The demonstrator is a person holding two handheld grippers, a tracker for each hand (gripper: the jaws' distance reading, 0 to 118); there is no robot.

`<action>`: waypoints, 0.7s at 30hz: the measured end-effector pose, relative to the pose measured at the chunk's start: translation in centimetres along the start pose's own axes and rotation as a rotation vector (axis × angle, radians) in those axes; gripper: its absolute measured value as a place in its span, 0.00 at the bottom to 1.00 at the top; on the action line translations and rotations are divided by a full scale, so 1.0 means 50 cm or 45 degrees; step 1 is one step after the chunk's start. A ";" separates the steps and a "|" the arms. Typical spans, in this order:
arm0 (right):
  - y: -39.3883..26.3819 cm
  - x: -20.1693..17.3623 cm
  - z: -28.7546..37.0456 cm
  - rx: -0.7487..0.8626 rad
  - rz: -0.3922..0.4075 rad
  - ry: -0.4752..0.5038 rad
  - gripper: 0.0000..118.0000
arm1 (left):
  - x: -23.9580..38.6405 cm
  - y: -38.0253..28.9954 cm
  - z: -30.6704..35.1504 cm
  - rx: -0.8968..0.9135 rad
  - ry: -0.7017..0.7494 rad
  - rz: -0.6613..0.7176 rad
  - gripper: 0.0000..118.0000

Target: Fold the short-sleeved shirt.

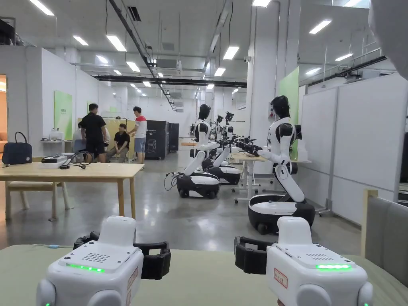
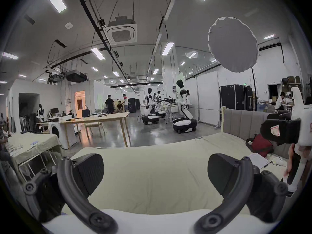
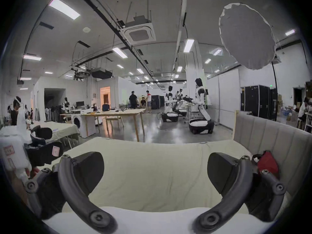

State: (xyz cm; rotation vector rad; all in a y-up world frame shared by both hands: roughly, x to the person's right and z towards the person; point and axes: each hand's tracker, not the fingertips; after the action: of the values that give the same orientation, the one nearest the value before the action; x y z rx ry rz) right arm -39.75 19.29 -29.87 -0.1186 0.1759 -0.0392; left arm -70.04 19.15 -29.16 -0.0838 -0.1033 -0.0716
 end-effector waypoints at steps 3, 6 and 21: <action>0.007 -0.001 -0.004 -0.037 0.001 -0.051 1.00 | -0.006 -0.002 0.005 0.010 -0.001 0.007 1.00; 0.009 -0.008 -0.007 -0.043 0.069 -0.125 1.00 | -0.009 -0.003 0.007 0.015 -0.004 0.010 1.00; 0.019 -0.014 0.004 -0.144 0.013 -0.183 1.00 | -0.015 -0.002 0.018 0.036 0.020 0.038 1.00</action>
State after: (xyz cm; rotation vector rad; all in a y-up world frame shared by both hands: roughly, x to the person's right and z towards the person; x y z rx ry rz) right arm -40.40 20.28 -29.67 -0.2323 0.0350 -0.0106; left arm -70.89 19.17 -28.34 -0.0569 -0.0875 -0.0406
